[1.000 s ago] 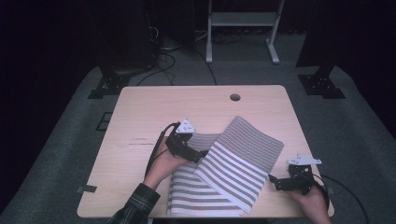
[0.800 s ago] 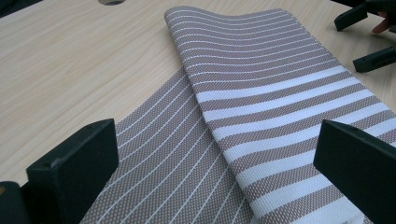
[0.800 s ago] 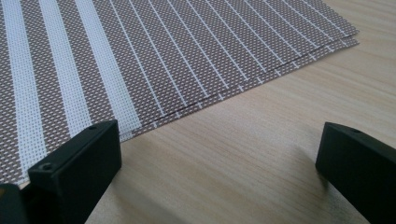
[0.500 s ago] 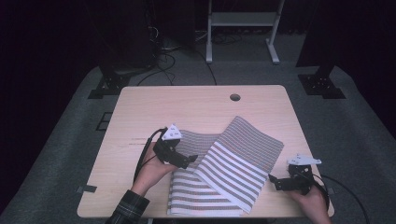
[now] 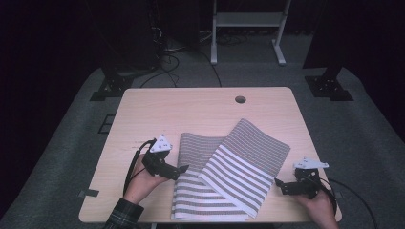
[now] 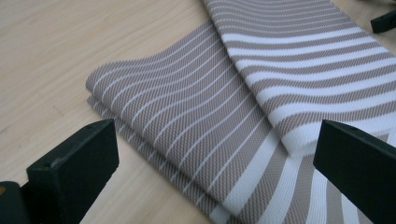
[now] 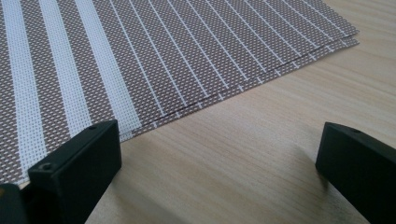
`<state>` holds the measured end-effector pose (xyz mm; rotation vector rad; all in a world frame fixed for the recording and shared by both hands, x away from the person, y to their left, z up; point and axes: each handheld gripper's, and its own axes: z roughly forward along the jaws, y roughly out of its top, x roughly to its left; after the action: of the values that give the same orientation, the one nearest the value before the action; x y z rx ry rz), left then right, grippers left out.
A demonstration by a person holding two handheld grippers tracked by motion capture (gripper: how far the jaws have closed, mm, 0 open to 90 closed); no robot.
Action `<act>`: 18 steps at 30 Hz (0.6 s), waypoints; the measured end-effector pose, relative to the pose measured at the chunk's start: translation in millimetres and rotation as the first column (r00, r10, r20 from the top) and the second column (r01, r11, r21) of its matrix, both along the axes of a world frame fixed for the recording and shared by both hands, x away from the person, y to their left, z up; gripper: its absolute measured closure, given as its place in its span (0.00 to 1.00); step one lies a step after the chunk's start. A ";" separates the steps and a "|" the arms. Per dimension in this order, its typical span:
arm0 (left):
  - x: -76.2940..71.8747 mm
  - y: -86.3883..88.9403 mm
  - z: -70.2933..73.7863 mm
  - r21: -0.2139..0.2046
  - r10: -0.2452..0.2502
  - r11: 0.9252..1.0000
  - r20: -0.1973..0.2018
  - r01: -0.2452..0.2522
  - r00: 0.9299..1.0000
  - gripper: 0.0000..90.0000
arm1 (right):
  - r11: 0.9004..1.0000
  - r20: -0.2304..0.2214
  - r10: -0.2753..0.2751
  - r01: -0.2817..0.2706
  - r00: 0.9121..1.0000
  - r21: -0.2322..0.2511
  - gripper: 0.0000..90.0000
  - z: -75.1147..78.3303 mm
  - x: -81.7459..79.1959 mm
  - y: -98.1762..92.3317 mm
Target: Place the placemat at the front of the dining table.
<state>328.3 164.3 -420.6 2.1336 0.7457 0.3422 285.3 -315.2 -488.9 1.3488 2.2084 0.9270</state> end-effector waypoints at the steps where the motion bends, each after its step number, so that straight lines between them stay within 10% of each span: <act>1: -3.5 6.0 -2.8 0.006 0.000 1.000 -0.002 0.000 1.000 0.00 | 1.000 0.000 0.000 0.000 1.000 0.000 0.00 0.0 0.0 0.0; 18: -20.5 45.8 -26.5 0.051 0.051 0.997 -0.016 -0.050 0.999 0.00 | 1.000 0.000 0.000 0.000 1.000 -0.001 0.00 0.0 0.0 0.0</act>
<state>307.8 210.2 -447.0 2.1706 0.8107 0.3733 285.4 -315.2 -488.9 1.3483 2.2082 0.9264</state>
